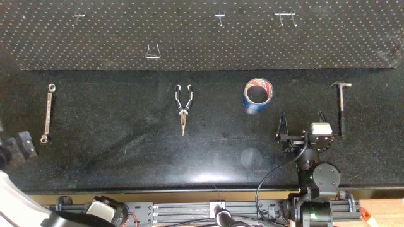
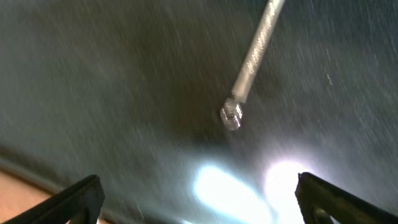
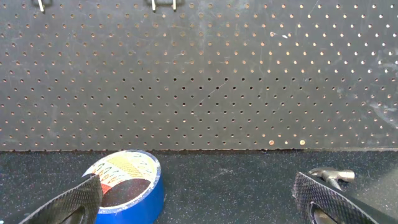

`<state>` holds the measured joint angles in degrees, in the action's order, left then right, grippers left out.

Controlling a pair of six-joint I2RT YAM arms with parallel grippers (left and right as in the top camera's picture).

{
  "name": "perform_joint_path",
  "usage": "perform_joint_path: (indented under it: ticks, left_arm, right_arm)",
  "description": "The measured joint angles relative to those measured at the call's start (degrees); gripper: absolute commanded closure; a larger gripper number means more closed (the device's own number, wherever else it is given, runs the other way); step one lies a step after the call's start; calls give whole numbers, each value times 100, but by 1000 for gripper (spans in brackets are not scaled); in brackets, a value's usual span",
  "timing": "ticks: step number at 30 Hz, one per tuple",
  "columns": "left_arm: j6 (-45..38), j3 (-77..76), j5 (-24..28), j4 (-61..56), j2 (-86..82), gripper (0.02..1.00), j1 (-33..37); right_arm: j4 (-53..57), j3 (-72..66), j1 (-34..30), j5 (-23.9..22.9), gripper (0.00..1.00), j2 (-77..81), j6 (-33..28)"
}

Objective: Place Tools Onto Pegboard

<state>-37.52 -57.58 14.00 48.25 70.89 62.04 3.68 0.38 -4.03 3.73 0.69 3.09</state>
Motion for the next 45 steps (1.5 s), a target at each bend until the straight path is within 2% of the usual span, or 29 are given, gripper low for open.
perform_joint_path:
  ticks: [2, 7, 11, 17, 20, 26, 44, 45]
  left_arm:
    - [-203, -7, 291, -446, 323, 25, 2]
    - [-737, -7, 935, -466, 1176, 25, -50]
    - [-1296, -7, 1038, -525, 1882, 23, -490]
    - [-1427, -11, 949, -1502, 2568, 23, -868]
    - [-935, -11, 763, -2011, 2669, 20, -892]
    - [-461, -11, 656, -2094, 2911, 23, -1014]
    - [-439, -33, 660, -2315, 3204, 18, -1287]
    - [-437, -33, 660, -2319, 3204, 58, -1287]
  right_arm:
    - [0, 0, 0, 0, 1, 0, 0]
    - [0, 0, 0, 0, 1, 0, 0]
    - [-2, 0, 0, 0, 1, 0, 0]
    - [-2, 0, 0, 0, 3, 0, 0]
    - [-2, 0, 0, -2, 1, 0, 0]
    - [-2, 0, 0, 0, 1, 0, 0]
    - [-2, 0, 0, 0, 1, 0, 0]
    - [-2, 0, 0, 0, 1, 0, 0]
